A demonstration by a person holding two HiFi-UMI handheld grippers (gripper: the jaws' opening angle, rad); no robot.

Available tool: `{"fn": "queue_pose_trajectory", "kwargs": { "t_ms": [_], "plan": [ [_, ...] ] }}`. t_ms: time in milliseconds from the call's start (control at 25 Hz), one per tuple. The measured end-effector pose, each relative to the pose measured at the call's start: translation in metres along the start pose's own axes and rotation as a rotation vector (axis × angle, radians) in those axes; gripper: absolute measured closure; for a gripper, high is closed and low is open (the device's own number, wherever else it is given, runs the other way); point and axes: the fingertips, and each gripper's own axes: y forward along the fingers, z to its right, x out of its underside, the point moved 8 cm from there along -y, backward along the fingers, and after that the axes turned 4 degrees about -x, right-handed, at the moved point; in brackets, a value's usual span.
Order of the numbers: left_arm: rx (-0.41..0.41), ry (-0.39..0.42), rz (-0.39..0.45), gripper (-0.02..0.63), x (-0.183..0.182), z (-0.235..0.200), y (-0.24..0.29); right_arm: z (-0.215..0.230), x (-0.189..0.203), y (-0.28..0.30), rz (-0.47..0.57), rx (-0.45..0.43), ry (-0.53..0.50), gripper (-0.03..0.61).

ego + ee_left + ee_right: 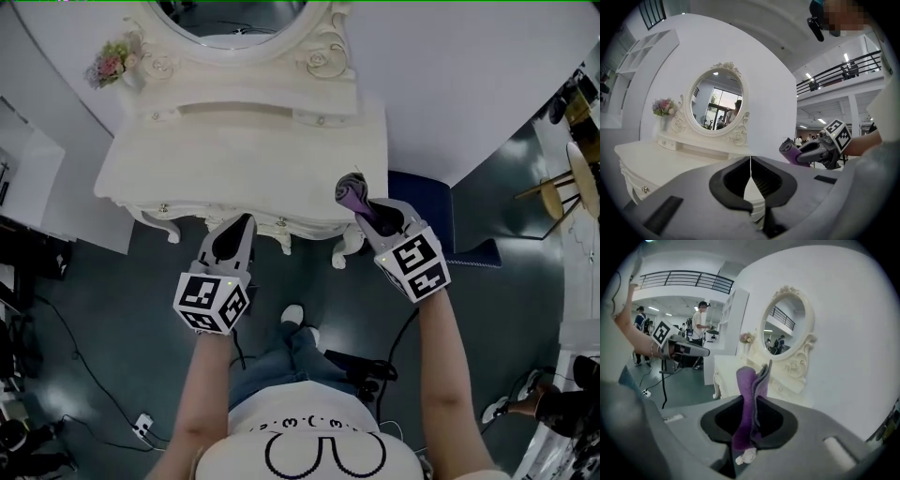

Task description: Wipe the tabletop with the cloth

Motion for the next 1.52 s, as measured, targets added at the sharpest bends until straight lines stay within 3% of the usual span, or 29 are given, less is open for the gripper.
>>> {"fn": "queue_pose_trajectory", "kwargs": {
  "t_ms": [120,240,360,520,680,960,1520],
  "plan": [
    [-0.034,0.046,0.012,0.611,-0.012,-0.002,-0.011,-0.006,-0.021,-0.012,0.104,0.048,0.053,0.506],
    [-0.071,0.161,0.007,0.611,-0.024,-0.008,-0.02,-0.013,-0.037,-0.019,0.2,0.083,0.1,0.506],
    [-0.091,0.246,0.044,0.611,-0.038,-0.014,-0.025,-0.02,-0.043,-0.014,0.221,0.104,0.103,0.506],
    [-0.082,0.209,0.177,0.611,-0.066,-0.028,-0.028,-0.026,-0.048,-0.011,0.18,0.192,0.105,0.506],
    [-0.067,0.213,0.244,0.611,-0.09,-0.058,-0.024,-0.029,-0.073,-0.008,0.218,0.308,0.117,0.506],
    [-0.019,0.288,0.236,0.611,-0.118,-0.115,-0.002,-0.04,-0.124,0.014,0.343,0.423,0.183,0.511],
    [0.124,0.296,0.229,0.611,-0.129,-0.177,0.034,-0.075,-0.149,0.068,0.341,0.539,0.21,0.512]
  ]
}}
